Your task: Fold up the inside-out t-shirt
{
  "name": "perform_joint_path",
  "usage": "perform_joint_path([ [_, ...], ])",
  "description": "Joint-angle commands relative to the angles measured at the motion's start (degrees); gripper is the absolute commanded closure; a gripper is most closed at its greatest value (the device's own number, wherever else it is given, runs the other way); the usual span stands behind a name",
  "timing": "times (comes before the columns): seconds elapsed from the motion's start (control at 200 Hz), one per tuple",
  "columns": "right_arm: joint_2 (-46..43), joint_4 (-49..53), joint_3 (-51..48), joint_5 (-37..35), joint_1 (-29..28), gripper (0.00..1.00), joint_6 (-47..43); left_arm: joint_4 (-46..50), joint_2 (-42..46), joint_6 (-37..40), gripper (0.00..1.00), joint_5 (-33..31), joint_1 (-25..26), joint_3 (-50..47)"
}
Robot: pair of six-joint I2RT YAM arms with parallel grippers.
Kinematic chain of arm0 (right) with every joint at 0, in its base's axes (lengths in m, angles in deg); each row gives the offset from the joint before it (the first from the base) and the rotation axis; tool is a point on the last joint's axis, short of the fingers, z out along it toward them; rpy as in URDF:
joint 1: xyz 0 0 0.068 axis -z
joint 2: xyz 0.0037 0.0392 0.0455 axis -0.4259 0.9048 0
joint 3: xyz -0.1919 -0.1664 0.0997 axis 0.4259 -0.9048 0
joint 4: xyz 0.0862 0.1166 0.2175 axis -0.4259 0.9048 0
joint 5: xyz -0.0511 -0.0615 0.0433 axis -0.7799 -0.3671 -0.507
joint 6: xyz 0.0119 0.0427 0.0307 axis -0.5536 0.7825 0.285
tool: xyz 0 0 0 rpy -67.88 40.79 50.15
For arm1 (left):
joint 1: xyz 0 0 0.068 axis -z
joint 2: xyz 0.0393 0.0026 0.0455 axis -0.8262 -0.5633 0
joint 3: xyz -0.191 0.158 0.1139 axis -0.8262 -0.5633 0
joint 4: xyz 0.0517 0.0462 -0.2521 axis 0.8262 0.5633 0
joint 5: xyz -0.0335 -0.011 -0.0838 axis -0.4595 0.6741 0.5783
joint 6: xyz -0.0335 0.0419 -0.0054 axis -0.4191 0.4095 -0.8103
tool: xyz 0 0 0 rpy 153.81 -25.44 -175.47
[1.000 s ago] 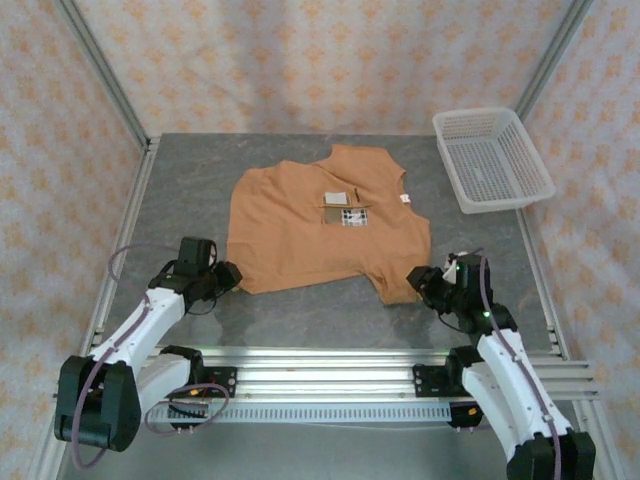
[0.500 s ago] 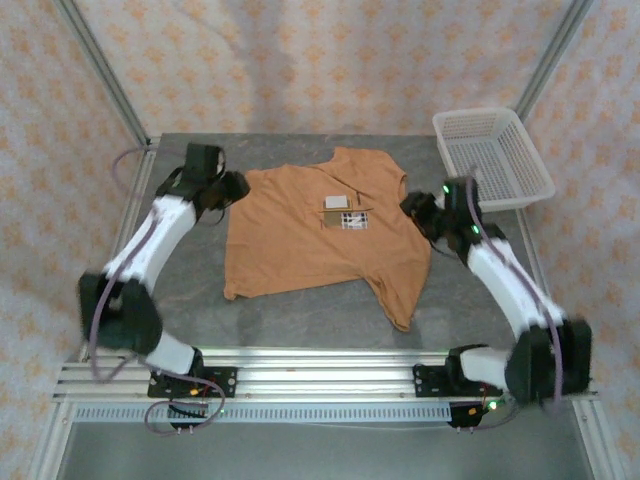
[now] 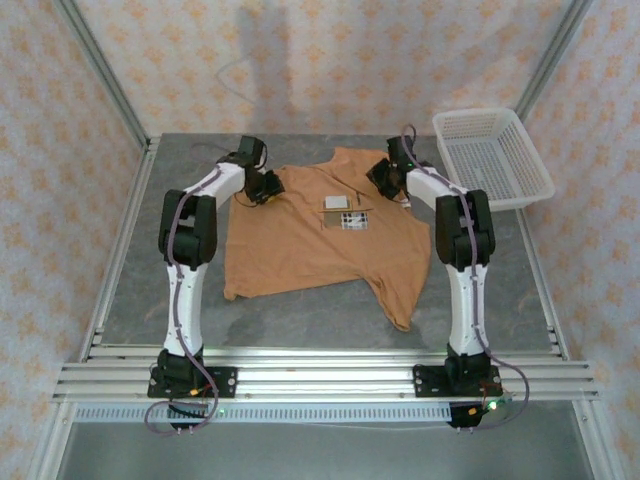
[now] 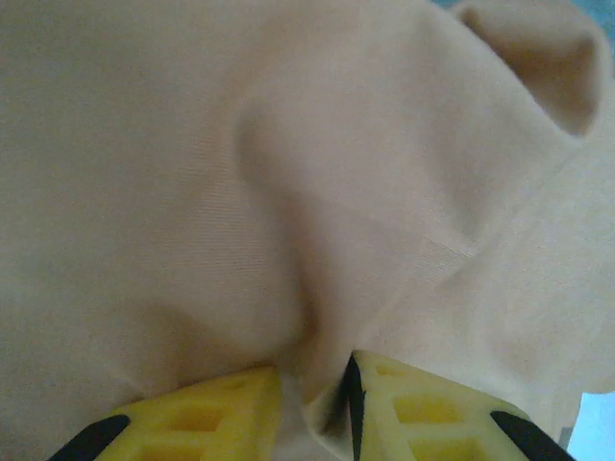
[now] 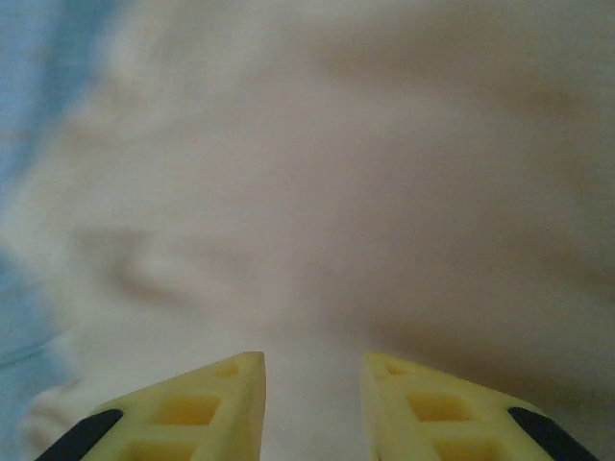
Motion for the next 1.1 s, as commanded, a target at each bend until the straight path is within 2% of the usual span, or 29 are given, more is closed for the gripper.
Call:
perform_joint_path([
  [0.0,-2.37,9.13,-3.59,-7.13,1.15,0.69,2.5,-1.47,5.48,-3.58,0.7,-2.95,-3.1,-10.94],
  [0.235,-22.43,0.4,-37.17,-9.02,0.77,0.69,6.45,-10.27,19.59,-7.44,0.68,-6.4,-4.46,-35.6],
  [0.35,-29.02,0.06,-43.75,-10.21,0.39,0.69,6.01,-9.54,22.36,-5.97,0.65,-7.03,-4.41,-38.4],
  [0.515,-32.29,5.06,-35.72,-11.86,-0.2,0.66,-1.08,0.91,22.69,0.32,0.59,-7.71,-4.12,-26.85],
  [0.626,-30.88,5.18,-27.71,-9.85,-1.35,0.61,-6.73,8.9,22.17,5.26,0.54,-12.68,-3.42,-17.19],
  [0.736,-25.15,6.41,-19.01,-7.62,-2.47,0.6,-10.2,14.61,18.97,8.71,0.52,-15.75,-3.54,-8.64],
  [0.891,-14.02,13.05,-4.17,-5.91,-3.09,0.58,-12.27,22.4,10.67,12.14,0.52,-18.65,-3.63,2.94],
  [1.096,-8.77,18.04,5.39,-6.05,-5.14,0.58,-13.92,26.84,5.91,13.42,0.51,-20.76,-3.62,6.48],
])
